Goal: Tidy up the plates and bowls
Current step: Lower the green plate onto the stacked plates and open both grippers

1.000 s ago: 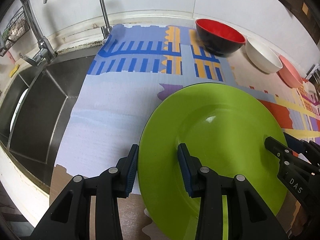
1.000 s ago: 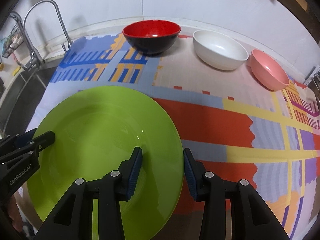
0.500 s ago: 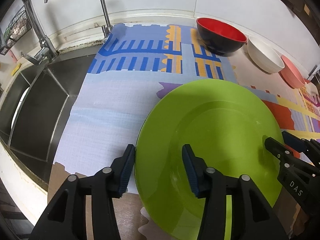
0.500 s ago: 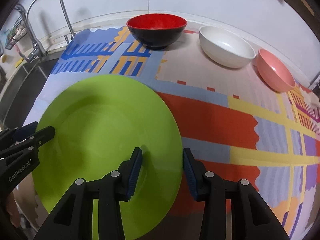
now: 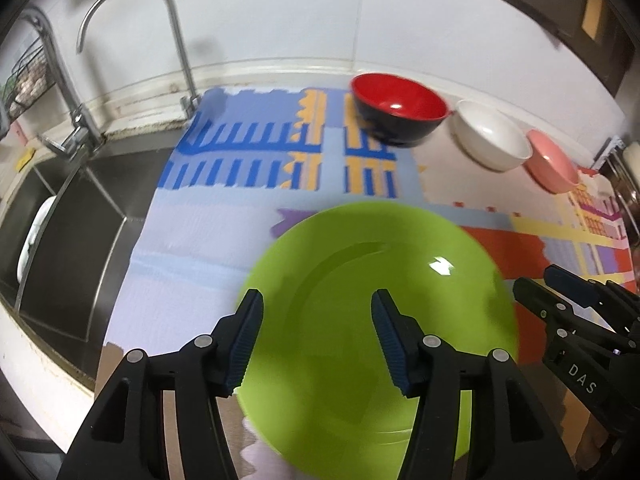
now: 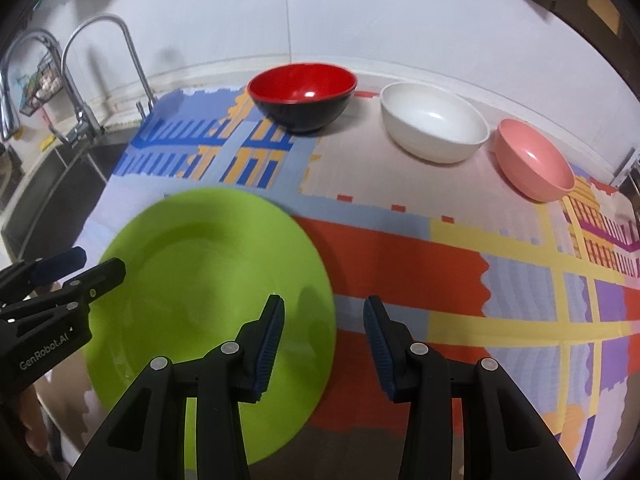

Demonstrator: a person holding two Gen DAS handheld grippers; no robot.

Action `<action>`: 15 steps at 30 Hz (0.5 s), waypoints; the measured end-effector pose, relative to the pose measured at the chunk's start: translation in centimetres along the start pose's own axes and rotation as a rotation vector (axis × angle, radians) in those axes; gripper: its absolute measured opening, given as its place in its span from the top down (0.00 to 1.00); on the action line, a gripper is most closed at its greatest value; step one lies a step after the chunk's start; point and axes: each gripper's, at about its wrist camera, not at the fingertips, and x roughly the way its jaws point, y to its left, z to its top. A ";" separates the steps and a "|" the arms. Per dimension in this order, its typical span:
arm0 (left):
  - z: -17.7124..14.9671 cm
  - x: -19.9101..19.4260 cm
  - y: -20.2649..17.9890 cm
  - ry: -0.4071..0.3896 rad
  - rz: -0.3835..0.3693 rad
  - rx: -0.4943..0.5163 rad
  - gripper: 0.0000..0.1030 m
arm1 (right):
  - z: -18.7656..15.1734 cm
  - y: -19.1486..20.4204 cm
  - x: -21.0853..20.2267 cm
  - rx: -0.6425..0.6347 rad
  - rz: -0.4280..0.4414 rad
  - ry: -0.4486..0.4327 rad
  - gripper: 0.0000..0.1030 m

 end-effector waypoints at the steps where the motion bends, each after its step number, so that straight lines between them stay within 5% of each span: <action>1: 0.2 -0.2 -0.4 -0.005 -0.007 0.006 0.46 | 0.1 -0.3 -0.4 0.007 0.001 -0.009 0.59; 15: 3.5 -1.2 -6.4 -0.075 -0.089 0.090 0.47 | 1.2 -5.8 -3.3 0.097 -0.040 -0.115 0.59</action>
